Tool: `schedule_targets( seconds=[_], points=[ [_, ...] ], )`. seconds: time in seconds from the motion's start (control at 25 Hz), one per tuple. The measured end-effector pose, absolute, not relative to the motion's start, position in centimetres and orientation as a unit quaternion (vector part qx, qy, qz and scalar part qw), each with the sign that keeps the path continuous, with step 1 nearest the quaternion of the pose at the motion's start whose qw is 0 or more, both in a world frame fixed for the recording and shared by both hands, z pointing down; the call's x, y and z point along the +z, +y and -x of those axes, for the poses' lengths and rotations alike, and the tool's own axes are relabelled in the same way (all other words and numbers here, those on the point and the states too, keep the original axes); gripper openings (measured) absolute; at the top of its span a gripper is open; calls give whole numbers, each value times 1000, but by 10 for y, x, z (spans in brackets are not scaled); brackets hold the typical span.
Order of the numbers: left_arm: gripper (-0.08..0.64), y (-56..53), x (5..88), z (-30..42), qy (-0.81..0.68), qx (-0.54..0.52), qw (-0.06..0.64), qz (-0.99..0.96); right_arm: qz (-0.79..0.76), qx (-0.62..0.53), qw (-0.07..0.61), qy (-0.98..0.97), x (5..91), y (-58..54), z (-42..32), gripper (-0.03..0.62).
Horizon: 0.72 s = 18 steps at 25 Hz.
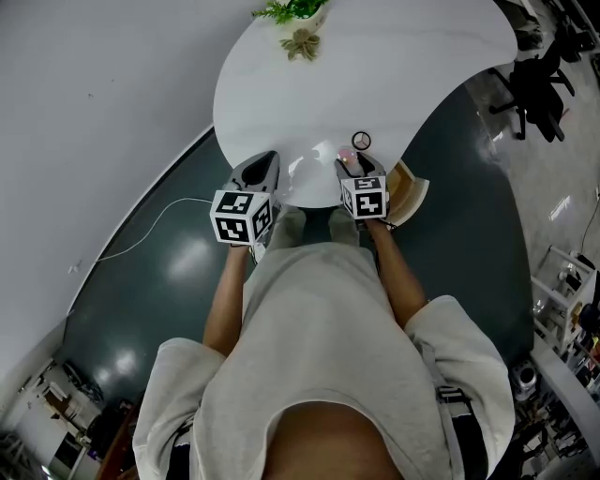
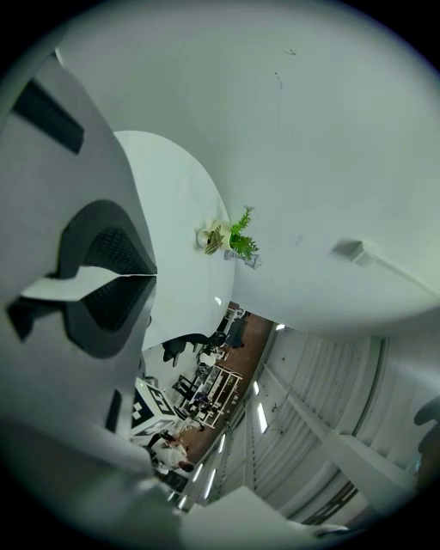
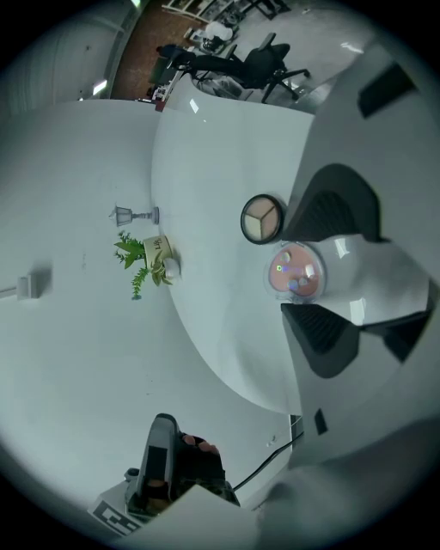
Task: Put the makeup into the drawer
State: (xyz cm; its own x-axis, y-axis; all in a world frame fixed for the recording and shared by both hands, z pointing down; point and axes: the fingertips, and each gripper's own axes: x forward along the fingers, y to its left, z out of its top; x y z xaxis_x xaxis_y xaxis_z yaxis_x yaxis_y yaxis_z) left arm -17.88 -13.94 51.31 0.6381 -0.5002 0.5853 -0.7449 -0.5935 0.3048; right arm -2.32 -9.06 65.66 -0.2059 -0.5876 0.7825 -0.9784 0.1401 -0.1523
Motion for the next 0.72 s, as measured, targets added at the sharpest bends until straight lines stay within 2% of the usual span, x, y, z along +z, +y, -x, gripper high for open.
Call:
schedule_targets(
  seconds=[0.28, 0.72],
  points=[
    [12, -138, 514, 148, -324, 233, 263, -878, -593, 335, 251, -688, 634, -75, 3, 224],
    [12, -113, 521, 58, -213, 261, 244, -909, -695, 364, 198, -588, 627, -10, -92, 224]
  ],
)
